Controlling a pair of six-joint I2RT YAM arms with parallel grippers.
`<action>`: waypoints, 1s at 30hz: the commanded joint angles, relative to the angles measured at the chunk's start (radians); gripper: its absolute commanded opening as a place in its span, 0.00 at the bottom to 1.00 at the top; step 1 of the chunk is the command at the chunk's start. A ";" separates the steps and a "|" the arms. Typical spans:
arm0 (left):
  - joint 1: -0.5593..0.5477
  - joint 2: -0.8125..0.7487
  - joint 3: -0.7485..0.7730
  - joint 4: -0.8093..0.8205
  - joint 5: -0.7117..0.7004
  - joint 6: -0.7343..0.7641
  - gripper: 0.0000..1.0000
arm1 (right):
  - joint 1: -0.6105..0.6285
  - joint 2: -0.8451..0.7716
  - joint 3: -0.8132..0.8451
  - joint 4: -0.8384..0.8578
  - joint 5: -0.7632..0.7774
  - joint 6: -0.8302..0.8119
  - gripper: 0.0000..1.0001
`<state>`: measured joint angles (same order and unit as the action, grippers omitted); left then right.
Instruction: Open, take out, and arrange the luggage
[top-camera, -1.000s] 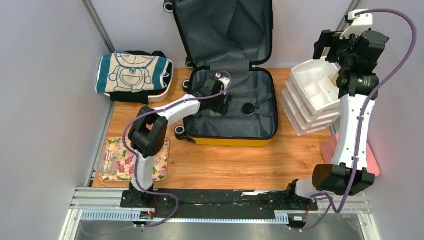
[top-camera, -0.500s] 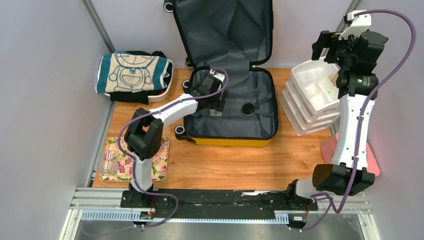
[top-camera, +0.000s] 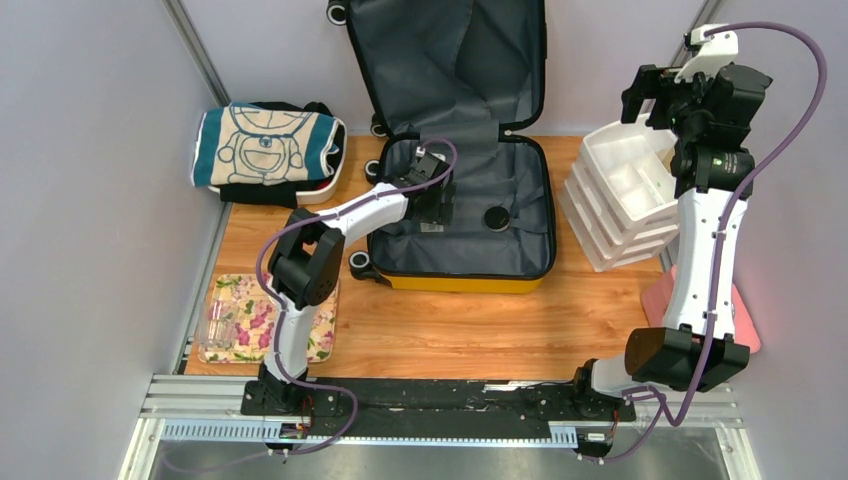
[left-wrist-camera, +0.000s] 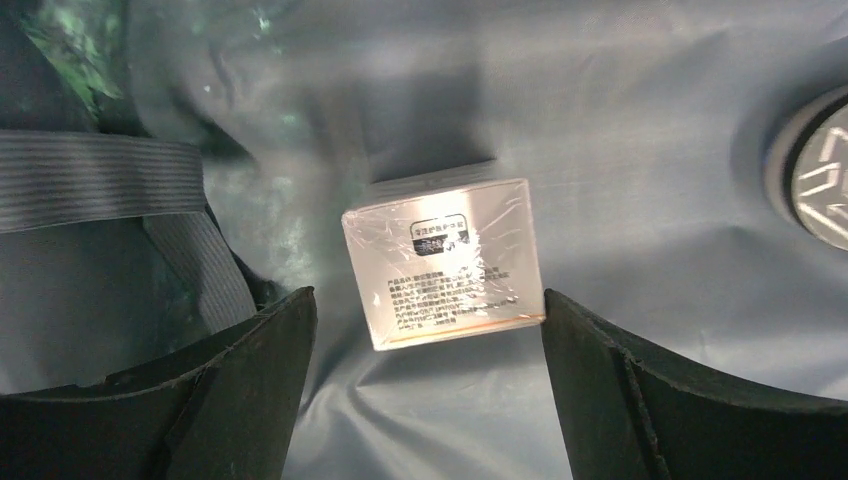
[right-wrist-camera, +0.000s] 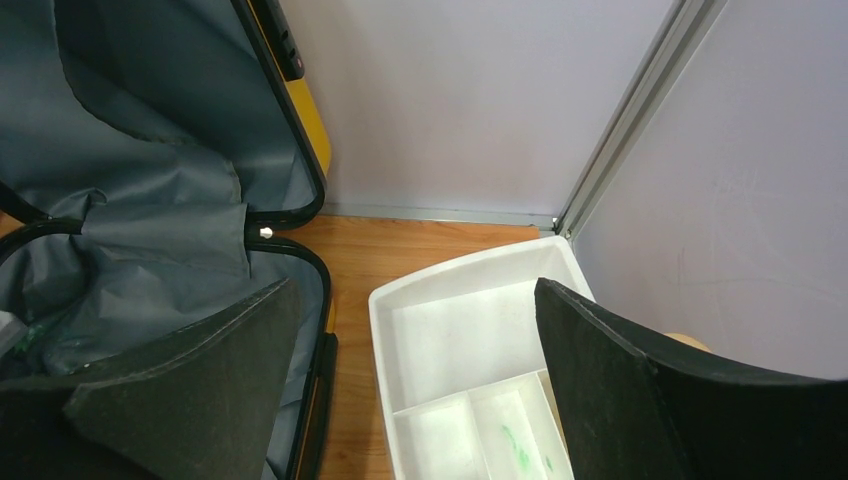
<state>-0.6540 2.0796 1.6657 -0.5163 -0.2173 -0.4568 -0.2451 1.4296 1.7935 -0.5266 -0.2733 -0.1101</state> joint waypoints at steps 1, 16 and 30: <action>-0.003 0.036 0.055 -0.021 -0.021 -0.026 0.90 | 0.004 -0.040 -0.005 0.020 -0.014 -0.013 0.93; 0.036 -0.122 -0.102 0.263 0.249 0.291 0.00 | 0.004 -0.034 -0.059 0.001 -0.136 0.070 0.90; 0.246 -0.475 -0.566 1.337 1.415 0.162 0.00 | 0.112 -0.032 -0.149 -0.015 -0.386 0.040 0.87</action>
<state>-0.3859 1.6817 1.0912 0.4541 0.8181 -0.2752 -0.1650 1.4185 1.6463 -0.5564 -0.5732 -0.0532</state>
